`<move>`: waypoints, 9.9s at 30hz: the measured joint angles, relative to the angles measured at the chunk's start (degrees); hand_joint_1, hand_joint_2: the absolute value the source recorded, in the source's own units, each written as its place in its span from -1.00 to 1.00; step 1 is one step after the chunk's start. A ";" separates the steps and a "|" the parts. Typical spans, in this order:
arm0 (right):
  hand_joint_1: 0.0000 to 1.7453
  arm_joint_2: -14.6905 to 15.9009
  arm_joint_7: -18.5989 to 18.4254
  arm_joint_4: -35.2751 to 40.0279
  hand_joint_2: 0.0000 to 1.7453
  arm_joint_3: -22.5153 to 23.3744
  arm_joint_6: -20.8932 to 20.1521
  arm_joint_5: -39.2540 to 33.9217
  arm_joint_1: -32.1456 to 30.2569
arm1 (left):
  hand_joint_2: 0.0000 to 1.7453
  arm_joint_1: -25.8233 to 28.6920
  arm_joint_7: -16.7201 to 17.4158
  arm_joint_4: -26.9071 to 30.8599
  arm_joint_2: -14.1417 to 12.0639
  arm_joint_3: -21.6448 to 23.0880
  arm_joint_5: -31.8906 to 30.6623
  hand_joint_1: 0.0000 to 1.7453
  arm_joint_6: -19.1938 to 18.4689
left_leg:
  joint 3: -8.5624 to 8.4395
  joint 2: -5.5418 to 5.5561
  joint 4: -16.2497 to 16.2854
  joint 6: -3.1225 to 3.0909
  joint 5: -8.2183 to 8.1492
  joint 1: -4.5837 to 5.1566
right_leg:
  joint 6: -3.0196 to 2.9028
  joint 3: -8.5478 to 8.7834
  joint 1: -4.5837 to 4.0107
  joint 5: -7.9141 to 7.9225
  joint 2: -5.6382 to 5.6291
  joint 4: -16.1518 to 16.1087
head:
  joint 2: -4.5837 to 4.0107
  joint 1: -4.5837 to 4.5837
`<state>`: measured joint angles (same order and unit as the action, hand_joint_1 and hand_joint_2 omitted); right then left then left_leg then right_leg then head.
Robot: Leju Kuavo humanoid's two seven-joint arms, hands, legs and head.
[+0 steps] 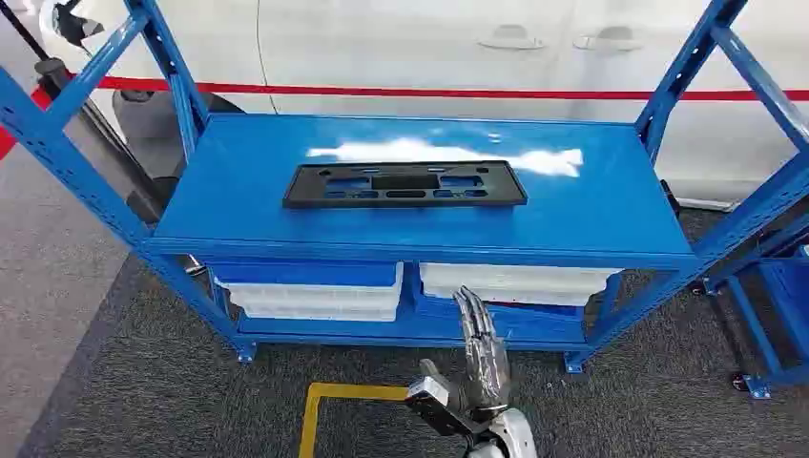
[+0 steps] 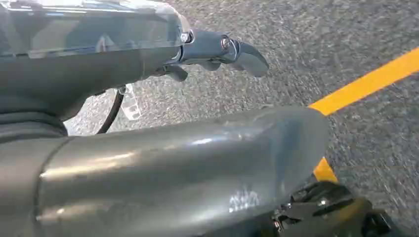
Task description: Take the parts from the cabinet and place them on the table.
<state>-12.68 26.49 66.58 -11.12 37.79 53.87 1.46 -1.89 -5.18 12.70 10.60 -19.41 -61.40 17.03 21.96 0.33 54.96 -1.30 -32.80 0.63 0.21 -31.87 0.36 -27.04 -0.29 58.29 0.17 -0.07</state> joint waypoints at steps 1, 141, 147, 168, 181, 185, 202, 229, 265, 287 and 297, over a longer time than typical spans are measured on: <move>-1.00 0.00 -0.04 2.03 -1.00 -0.33 0.15 1.28 -0.05 | -1.00 -0.09 -0.13 0.00 0.06 0.00 -0.44 -1.00 -0.29 | 0.00 0.00 0.00 0.00 0.00 0.00 | 0.00 0.00 0.00 0.00 0.00 0.00 | 0.00 0.00; -1.00 -0.70 -4.52 10.05 1.00 1.68 2.16 13.95 -0.02 | -1.00 -2.47 -6.25 -0.57 2.40 -25.05 15.01 -1.00 -14.84 | 10.37 0.03 3.34 -2.25 6.41 -0.25 | 2.90 -1.37 1.59 -0.01 0.38 2.16 | 0.00 -0.11; -1.00 -0.68 -4.63 9.26 1.00 1.68 2.16 14.28 -0.35 | -1.00 -2.37 -5.97 -0.57 2.43 -25.05 14.60 -1.00 -14.78 | 9.87 0.13 3.45 -2.25 5.87 0.28 | 1.39 -9.47 0.69 -5.01 0.35 15.11 | 0.00 -0.11; -1.00 -1.05 -4.70 7.93 1.00 0.76 2.23 14.24 0.17 | -1.00 -2.08 -5.75 -0.63 2.80 -25.05 13.83 -1.00 -14.82 | 14.52 -0.19 4.91 0.90 9.07 -1.06 | 0.23 4.29 0.35 -4.29 0.26 -0.79 | 0.00 1.27; -1.00 0.16 -14.39 5.19 1.00 -2.39 2.25 23.84 3.81 | -1.00 -2.63 -2.88 -0.70 3.08 -24.81 11.32 -1.00 -16.59 | 9.39 0.13 3.68 -0.70 6.03 -0.70 | -0.43 -3.35 -0.39 1.72 0.25 1.35 | 0.00 1.12; -1.00 1.48 -19.52 0.31 1.00 -4.76 2.25 24.60 7.68 | -1.00 -3.25 -2.19 -0.70 3.15 -24.33 10.38 -1.00 -16.66 | 9.88 0.14 4.47 -0.19 5.41 -0.42 | -0.16 -2.60 -0.29 1.97 0.00 0.20 | 0.00 1.09; -1.00 2.34 -26.78 -14.63 1.00 -13.62 1.66 24.05 18.60 | -1.00 -3.58 -0.92 -0.72 3.10 -23.12 8.48 -1.00 -16.87 | 8.46 -0.01 2.72 0.48 4.99 -0.67 | -1.09 -2.31 -0.64 0.98 -0.07 0.43 | 0.00 1.42; 0.84 5.01 -39.91 -35.26 1.00 -10.91 -2.18 20.95 33.70 | -1.00 -3.60 -1.01 -0.70 2.62 -22.80 7.34 -1.00 -17.70 | 7.35 0.01 2.75 0.50 4.87 -0.60 | -0.97 -0.93 -0.53 1.03 -0.05 0.11 | 0.00 1.42; 1.00 7.58 -28.45 -20.84 1.00 -7.11 -7.15 2.90 31.58 | -1.00 -3.72 -2.91 -0.72 2.62 -23.61 6.80 -1.00 -17.97 | 7.56 0.00 2.78 0.50 4.87 -0.60 | -0.92 -1.29 -0.56 1.07 -0.06 0.12 | 0.00 1.42; 1.00 22.12 -13.20 31.60 1.00 -12.22 -43.21 -72.42 26.12 | -1.00 -3.56 -27.37 -0.72 3.06 -26.67 11.63 -1.00 -25.44 | 8.14 0.06 2.82 0.44 4.90 -0.59 | -0.82 -1.95 -0.49 1.16 -0.07 0.09 | -0.02 1.42; 1.00 24.92 -10.86 34.48 1.00 -13.60 -43.58 -71.79 19.70 | 1.00 -3.50 -27.48 -0.72 3.06 -28.11 12.57 -1.00 -27.06 | 8.13 0.07 2.82 0.44 4.91 -0.59 | -0.82 -1.95 -0.51 1.16 -0.06 0.11 | 0.00 1.42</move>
<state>12.24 15.63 101.06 -24.72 -5.79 -17.92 21.16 -5.38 -32.66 11.98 13.66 -47.52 -48.83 -10.03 30.09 0.40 57.78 -0.86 -27.89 0.04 -0.61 -33.81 -0.15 -25.88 -0.34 58.40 0.17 1.36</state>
